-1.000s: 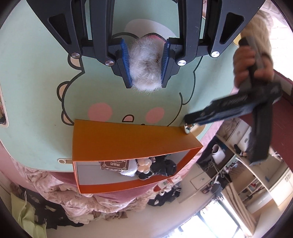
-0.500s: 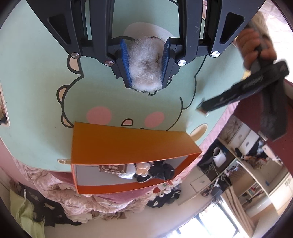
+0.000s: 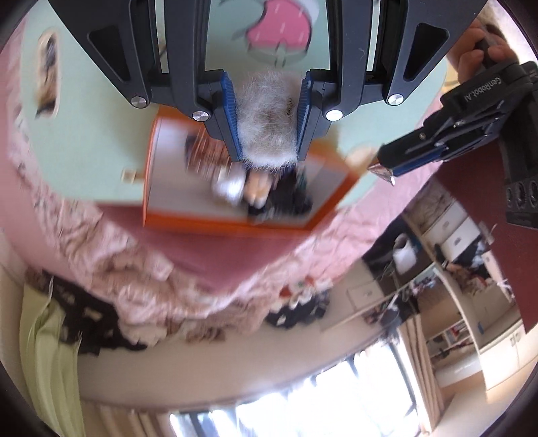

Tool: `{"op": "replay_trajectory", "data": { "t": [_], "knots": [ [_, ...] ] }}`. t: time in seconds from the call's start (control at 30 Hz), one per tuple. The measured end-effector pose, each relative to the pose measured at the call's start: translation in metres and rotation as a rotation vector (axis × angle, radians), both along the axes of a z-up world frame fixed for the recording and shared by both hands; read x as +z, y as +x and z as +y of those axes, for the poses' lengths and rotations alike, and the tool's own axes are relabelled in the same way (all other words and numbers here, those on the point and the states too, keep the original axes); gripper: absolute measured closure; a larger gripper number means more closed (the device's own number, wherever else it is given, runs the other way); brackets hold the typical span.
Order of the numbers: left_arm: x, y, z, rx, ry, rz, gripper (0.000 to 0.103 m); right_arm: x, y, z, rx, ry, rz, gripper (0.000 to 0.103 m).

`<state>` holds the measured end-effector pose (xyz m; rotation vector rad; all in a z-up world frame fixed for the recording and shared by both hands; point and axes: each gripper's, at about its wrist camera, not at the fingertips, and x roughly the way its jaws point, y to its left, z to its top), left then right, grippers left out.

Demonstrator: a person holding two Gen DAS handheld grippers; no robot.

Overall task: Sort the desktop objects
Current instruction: 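Lower the metal cup and fluffy ball into the orange box and open both grippers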

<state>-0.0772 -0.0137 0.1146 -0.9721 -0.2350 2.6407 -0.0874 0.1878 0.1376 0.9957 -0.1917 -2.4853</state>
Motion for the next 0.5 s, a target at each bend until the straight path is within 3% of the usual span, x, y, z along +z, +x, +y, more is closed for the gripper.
{"op": "replay_trajectory", "data": {
  "t": [0.13, 0.2, 0.23, 0.27, 0.33, 0.4, 0.5],
  "knots": [
    [0.0, -0.047, 0.005, -0.02, 0.034, -0.039, 0.074, -0.004, -0.035, -0.005, -0.025, -0.027, -0.018, 0.072],
    [-0.015, -0.071, 0.007, -0.036, 0.041, -0.131, 0.073, -0.01, -0.05, -0.007, 0.012, -0.078, -0.035, 0.053],
    [-0.025, -0.08, 0.006, -0.033, 0.058, -0.185, 0.073, -0.015, -0.057, -0.009, 0.037, -0.102, -0.051, 0.03],
    [-0.034, -0.088, 0.001, -0.017, 0.089, -0.226, 0.068, -0.021, -0.061, -0.009, 0.027, -0.103, -0.066, 0.026],
    [-0.047, -0.09, -0.008, 0.02, 0.137, -0.253, 0.058, -0.026, -0.061, -0.007, 0.003, -0.09, -0.072, 0.026],
    [-0.054, -0.087, -0.017, 0.059, 0.142, -0.247, 0.036, -0.03, -0.056, -0.005, -0.003, -0.079, -0.072, 0.026],
    [-0.057, -0.08, -0.015, 0.057, 0.085, -0.214, 0.033, -0.035, -0.048, -0.002, -0.038, -0.008, -0.059, 0.026]
  ]
}}
